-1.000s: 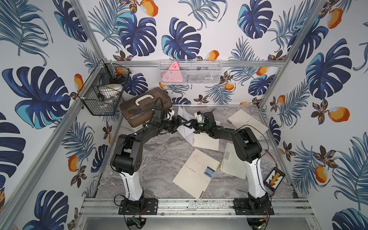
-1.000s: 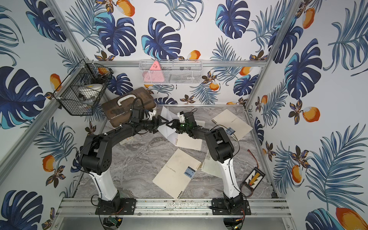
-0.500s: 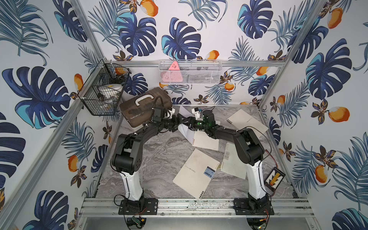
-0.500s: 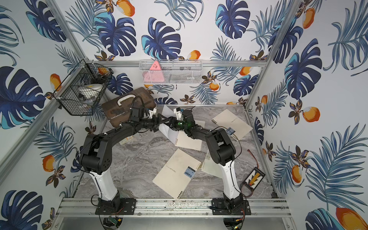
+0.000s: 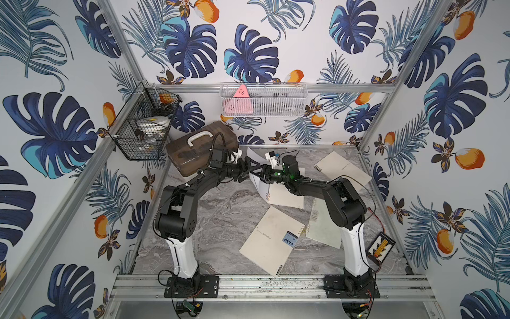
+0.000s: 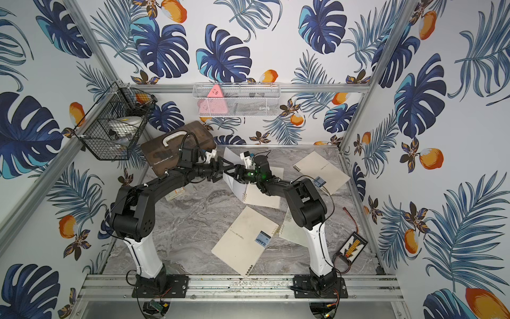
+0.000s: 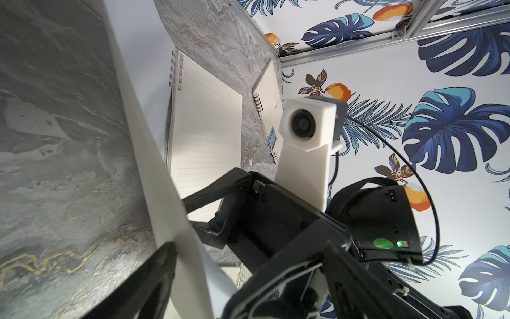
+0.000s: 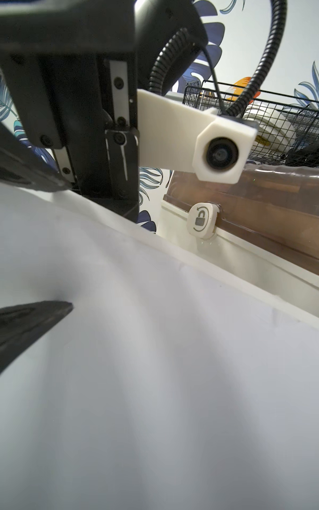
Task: Tear off pages from different notebooks
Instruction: Open the notebook at the center of the board, then tear off the paper from the notebook.
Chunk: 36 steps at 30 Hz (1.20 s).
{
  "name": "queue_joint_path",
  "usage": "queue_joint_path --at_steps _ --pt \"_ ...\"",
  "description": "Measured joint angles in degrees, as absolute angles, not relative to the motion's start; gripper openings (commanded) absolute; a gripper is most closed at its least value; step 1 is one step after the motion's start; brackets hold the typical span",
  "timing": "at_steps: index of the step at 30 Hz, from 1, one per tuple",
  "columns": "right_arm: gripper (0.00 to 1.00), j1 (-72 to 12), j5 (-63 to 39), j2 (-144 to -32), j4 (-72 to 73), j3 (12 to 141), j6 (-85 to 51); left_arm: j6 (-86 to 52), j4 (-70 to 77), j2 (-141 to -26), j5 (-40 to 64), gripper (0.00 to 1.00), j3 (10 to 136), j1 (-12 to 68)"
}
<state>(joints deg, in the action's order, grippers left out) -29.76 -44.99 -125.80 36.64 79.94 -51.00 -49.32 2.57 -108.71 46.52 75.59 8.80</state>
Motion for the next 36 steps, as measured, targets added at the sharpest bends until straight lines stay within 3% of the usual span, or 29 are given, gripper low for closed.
queue_joint_path --at_steps 8,13,22,28,33,36 --pt "0.61 -31.16 -54.22 -125.01 43.92 78.02 -50.13 -47.59 -0.49 -109.75 43.92 0.81 76.36 8.32" --pt "0.57 -31.18 -55.37 -124.25 42.68 77.25 -47.75 -46.65 -1.19 -109.97 43.44 0.73 76.44 8.21" --pt "0.52 -29.06 -55.2 -118.34 34.33 72.62 -41.01 -44.49 -5.28 -110.91 41.78 0.32 77.65 8.12" --pt "0.59 -26.81 -48.05 -107.24 15.44 70.59 -32.23 -40.75 -10.74 -109.19 38.44 0.15 78.28 8.1" --pt "0.59 -19.33 -32.29 -100.97 -4.32 67.72 -27.81 -39.11 -12.49 -106.52 35.42 0.01 76.14 8.08" --pt "0.58 -14.85 -26.41 -100.62 -12.05 65.84 -27.0 -39.11 -12.53 -105.62 34.33 0.0 74.28 8.08"
